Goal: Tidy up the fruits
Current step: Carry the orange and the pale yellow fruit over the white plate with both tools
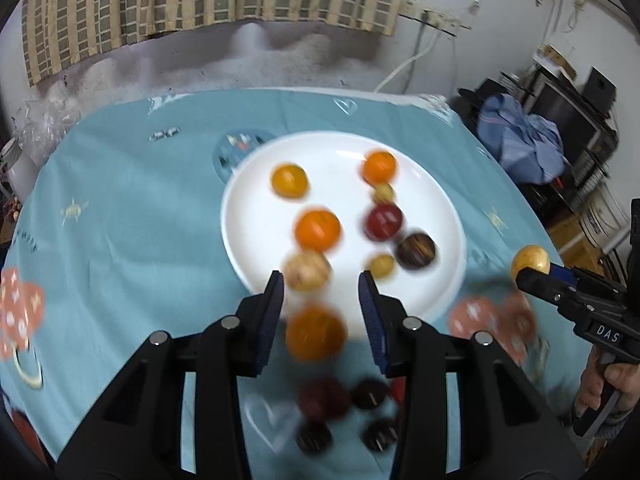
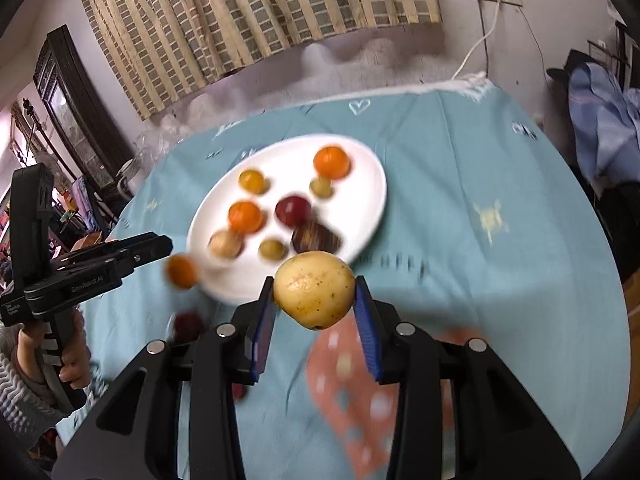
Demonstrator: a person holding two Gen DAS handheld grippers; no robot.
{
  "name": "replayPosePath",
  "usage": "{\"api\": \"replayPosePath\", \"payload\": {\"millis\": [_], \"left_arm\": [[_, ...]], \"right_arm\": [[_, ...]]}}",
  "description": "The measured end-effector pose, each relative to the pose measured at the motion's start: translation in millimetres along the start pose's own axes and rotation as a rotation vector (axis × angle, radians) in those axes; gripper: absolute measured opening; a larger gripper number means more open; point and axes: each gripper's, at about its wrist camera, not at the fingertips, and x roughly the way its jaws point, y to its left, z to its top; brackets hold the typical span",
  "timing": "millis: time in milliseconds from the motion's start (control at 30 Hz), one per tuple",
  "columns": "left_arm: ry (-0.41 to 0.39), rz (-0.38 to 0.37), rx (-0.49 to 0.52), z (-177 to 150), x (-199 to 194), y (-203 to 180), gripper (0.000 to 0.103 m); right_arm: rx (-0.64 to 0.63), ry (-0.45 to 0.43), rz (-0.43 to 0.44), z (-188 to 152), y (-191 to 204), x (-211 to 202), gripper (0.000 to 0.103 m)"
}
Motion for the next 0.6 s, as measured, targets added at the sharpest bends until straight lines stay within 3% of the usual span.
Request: {"api": "replayPosePath", "payload": {"millis": [167, 300, 500, 600], "left_arm": [[-0.009, 0.019, -0.011, 33, 36, 19, 0.039], [-0.003, 0.028, -0.025, 35, 52, 27, 0.039], [-0.015, 0.110, -0.121, -3, 25, 74, 0.040], [0.031, 0.132, -0.209, -37, 10, 106, 0.040]], "right_arm": [[-0.021, -0.002, -0.020, 30, -5, 45, 0.038], [-0.017, 0.007, -0.018, 38, -10, 69, 0.038], [-0.011, -0.009, 0.012, 39, -6, 69, 0.038], [-0.001, -0.016, 0.027, 38, -4, 62, 0.038]]}}
